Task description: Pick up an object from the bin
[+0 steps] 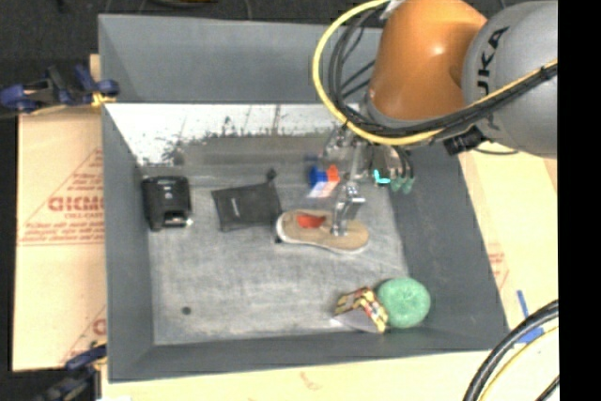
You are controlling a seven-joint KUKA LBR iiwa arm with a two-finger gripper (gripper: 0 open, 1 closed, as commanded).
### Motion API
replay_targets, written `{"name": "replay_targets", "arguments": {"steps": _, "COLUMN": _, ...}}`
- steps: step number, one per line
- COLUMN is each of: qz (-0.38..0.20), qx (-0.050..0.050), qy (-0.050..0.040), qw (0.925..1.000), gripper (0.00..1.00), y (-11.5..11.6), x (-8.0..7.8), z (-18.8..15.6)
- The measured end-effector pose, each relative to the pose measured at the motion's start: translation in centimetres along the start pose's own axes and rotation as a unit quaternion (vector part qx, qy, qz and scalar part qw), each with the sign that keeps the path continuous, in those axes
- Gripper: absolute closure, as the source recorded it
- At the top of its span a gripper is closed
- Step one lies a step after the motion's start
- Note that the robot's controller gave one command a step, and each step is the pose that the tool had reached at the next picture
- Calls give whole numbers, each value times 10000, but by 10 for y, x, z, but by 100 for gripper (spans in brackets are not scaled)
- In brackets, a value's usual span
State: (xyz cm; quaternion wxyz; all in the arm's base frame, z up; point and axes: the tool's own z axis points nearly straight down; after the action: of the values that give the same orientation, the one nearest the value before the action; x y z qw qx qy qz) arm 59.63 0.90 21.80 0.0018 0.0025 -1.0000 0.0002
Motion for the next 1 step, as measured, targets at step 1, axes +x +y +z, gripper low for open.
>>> {"name": "replay_targets", "arguments": {"steps": 1, "qz": 1, "qx": -1, "qy": -40, "qw": 10000, "gripper": 0, "y": 0, "x": -2, "z": -5}}
